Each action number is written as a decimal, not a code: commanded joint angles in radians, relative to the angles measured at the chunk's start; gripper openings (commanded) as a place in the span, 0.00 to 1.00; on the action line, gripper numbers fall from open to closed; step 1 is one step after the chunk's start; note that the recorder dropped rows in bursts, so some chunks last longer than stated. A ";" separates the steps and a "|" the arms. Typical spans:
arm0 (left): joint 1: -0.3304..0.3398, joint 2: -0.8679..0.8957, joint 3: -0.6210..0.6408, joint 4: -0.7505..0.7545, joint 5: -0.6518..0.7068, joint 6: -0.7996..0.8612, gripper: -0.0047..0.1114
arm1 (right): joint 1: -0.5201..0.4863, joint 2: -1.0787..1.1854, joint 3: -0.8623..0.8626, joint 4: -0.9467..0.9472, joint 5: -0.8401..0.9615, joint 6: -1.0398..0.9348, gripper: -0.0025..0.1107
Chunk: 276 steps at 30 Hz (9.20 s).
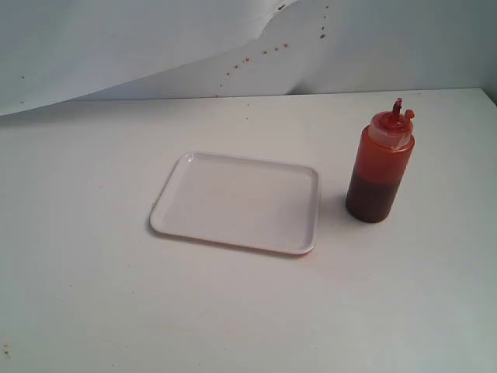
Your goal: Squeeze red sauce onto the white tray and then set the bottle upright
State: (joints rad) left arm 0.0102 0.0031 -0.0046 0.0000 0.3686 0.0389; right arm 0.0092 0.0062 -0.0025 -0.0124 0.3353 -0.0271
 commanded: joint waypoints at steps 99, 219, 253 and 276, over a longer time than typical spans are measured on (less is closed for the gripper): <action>-0.271 2.213 -1.150 1.185 -1.590 -0.825 0.11 | 0.001 -0.006 0.002 0.005 -0.002 0.002 0.02; -0.267 1.458 -0.859 1.207 -0.527 -0.576 0.04 | 0.001 -0.006 0.002 0.002 -0.002 0.002 0.02; -0.282 1.430 -0.999 1.744 -0.307 -0.254 0.04 | 0.446 0.446 -0.403 0.325 -0.414 0.135 0.02; -0.364 1.645 -1.143 1.744 -0.168 0.194 0.04 | 0.571 1.448 -1.118 0.325 -0.366 -0.531 0.84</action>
State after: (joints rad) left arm -0.3116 1.6402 -1.1256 1.7565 0.1612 0.1381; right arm 0.5772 1.3948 -1.0923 0.3261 -0.0739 -0.3970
